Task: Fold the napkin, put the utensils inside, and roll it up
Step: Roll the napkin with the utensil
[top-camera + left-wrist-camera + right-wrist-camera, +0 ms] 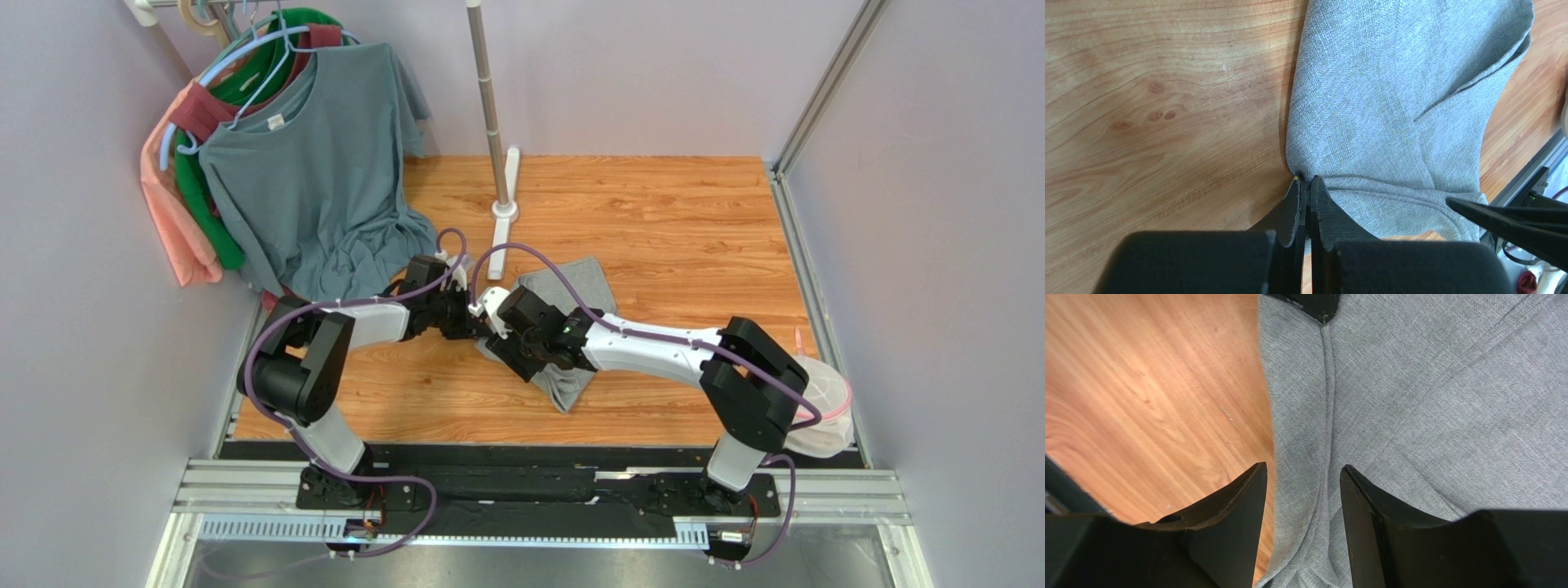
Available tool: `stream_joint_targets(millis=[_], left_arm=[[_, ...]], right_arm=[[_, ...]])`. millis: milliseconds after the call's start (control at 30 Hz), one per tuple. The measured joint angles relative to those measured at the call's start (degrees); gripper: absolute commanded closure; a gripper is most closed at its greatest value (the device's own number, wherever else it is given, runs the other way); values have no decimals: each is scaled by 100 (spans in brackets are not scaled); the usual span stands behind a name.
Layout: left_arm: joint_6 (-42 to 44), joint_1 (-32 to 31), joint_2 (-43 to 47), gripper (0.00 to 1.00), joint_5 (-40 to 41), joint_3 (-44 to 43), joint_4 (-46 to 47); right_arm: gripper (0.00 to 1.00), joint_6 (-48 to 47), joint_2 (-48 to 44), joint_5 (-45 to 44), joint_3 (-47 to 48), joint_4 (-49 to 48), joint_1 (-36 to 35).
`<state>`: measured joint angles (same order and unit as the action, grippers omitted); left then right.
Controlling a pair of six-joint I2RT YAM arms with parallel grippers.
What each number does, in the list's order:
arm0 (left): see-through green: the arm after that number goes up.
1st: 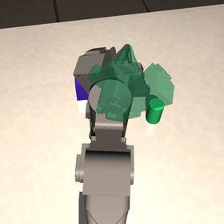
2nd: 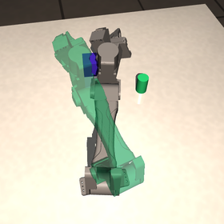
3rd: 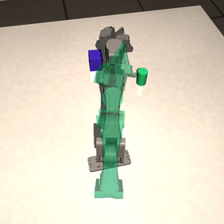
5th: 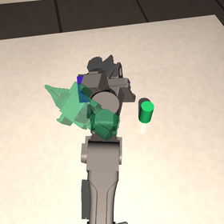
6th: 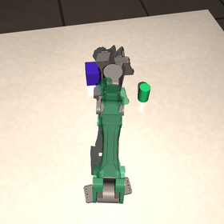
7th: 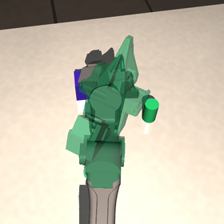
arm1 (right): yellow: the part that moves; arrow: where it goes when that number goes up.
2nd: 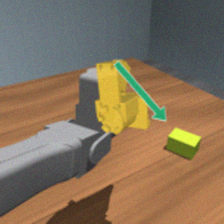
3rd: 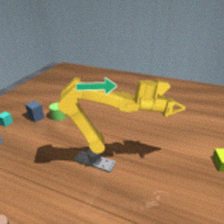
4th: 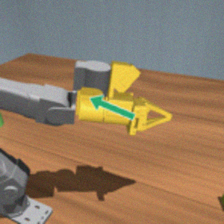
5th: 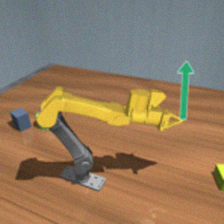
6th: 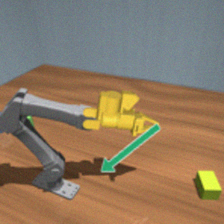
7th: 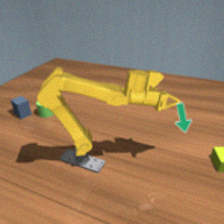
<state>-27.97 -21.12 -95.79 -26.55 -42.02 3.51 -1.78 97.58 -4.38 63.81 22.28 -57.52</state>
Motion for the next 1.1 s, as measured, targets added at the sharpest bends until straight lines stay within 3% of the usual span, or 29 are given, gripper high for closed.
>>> stream_joint_targets(millis=[600, 1100], left_arm=[[0, 15, -151, 100, -127, -168, -114], [-4, 22, -197, 100, -155, -234, -170]], right_arm=[[50, -389, 210, -1217, -428, -713, -610], [49, -254, 118, -1397, -424, -533, -861]])
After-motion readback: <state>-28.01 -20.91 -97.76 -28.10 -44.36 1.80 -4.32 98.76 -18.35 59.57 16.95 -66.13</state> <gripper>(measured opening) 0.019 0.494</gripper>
